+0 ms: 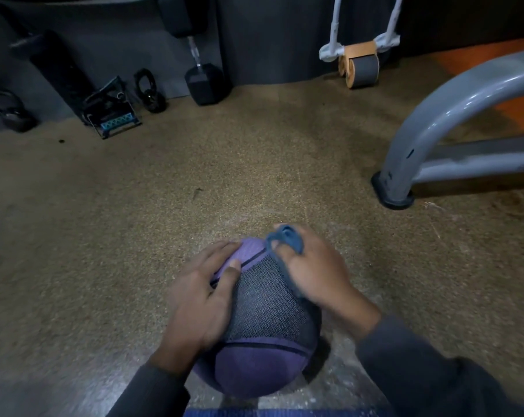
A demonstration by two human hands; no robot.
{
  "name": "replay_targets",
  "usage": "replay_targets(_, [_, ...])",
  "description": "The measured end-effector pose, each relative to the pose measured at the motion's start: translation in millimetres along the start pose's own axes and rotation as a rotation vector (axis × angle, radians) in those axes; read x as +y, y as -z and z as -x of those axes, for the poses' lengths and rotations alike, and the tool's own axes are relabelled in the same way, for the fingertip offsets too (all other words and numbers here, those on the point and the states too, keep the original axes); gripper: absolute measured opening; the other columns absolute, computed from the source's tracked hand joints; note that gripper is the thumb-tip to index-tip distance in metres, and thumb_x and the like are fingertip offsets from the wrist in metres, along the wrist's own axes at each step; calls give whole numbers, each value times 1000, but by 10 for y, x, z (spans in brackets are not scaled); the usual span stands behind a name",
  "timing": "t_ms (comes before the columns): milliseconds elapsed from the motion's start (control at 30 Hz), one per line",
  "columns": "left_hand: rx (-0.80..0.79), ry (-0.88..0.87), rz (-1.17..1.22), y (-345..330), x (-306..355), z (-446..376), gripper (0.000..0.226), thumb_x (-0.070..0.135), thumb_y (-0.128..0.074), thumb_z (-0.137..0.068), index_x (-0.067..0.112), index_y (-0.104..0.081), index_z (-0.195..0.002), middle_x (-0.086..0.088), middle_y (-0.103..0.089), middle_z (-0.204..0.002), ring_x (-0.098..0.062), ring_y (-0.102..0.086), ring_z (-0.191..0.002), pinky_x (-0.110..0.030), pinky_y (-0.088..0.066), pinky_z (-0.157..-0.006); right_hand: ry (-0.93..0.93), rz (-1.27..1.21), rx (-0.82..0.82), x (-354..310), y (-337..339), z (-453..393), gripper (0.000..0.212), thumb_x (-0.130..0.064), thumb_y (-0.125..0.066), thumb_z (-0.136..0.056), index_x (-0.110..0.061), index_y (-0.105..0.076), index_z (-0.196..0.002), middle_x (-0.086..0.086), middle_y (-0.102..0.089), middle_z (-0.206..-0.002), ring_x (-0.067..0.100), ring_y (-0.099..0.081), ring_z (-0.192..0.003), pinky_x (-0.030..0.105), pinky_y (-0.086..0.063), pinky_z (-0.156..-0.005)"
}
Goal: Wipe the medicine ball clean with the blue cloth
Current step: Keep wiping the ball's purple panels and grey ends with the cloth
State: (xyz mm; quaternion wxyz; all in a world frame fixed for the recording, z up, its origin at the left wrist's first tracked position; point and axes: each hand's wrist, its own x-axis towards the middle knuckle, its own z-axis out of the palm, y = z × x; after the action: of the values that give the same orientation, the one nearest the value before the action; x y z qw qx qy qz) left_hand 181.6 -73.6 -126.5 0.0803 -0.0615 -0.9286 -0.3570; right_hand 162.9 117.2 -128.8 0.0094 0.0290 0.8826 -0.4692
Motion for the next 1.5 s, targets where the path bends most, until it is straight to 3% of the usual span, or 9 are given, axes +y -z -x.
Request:
replay_targets(100, [3,48,9,4,13,-11,47,57,-36,-88,43,-66,-121,27,-59,-131,4,-47,-128,-26,-33,-111,-229,-135,75,162,-16,85,22,-43,-51,-95,-29,-65,-105,-2,-67,-107,25,-63,-104,40,-48,-92])
replay_targets(300, [-55,75,-14,-7,108,-76,56,65,-30,-84,43,-64,-122,26,-58,-131,2,-50,-123,-27,-39,-104,355,345,179,-284,-76,587,56,-52,-39,-79,-41,-46,-134,-12,-48,-135,19,-48,-115,40,-48,-88])
replay_targets(467, [-47,101,-7,3,133,-58,50,62,-37,-85,43,-64,-122,26,-57,-130,0,-51,-122,-29,-38,-104,-118,-54,-66,58,67,-138,24,-46,-48,-95,-31,-63,-106,-2,-68,-103,22,-64,-97,42,-50,-90])
replay_targets(533, [-40,126,-11,-8,165,-92,46,59,-40,-85,43,-65,-121,26,-59,-129,-1,-53,-119,-24,-37,-98,-176,-50,26,143,70,-60,25,-47,-47,-94,-29,-62,-103,-2,-68,-100,23,-64,-94,43,-51,-89])
replay_targets(733, [-47,153,31,-35,193,-174,26,39,-53,-97,42,-67,-118,22,-63,-126,-7,-57,-117,-27,-40,-93,337,367,327,-228,-285,744,75,-56,-49,-64,-46,-44,-138,-11,-50,-141,25,-57,-116,45,-54,-83])
replay_targets(1000, [-77,218,54,43,249,-198,13,56,-56,-90,58,-63,-102,15,-65,-128,-18,-57,-122,-33,-38,-96,-11,-187,719,484,-630,1059,56,-46,-57,-73,-65,-46,-125,-27,-54,-127,-10,-48,-114,-5,-25,-95])
replay_targets(1200, [-163,230,53,70,292,-163,58,77,-43,-68,53,-60,-117,13,-63,-128,-20,-58,-118,-37,-42,-97,342,219,583,-194,-473,713,65,-62,-52,-63,-53,-52,-127,-20,-56,-131,16,-60,-106,32,-51,-88])
replay_targets(1300, [-117,257,119,93,294,-186,33,56,-62,-86,47,-65,-117,9,-65,-127,-20,-57,-121,-35,-38,-96,312,137,579,-111,-440,641,68,-53,-56,-62,-52,-50,-130,-23,-50,-135,9,-54,-115,25,-43,-95])
replay_targets(1500, [-103,285,81,85,216,-235,50,68,-47,-72,47,-68,-112,12,-66,-124,-17,-57,-120,-38,-40,-100,-13,-202,649,278,-571,795,48,-51,-53,-72,-67,-48,-117,-29,-52,-129,-3,-51,-118,23,-49,-88])
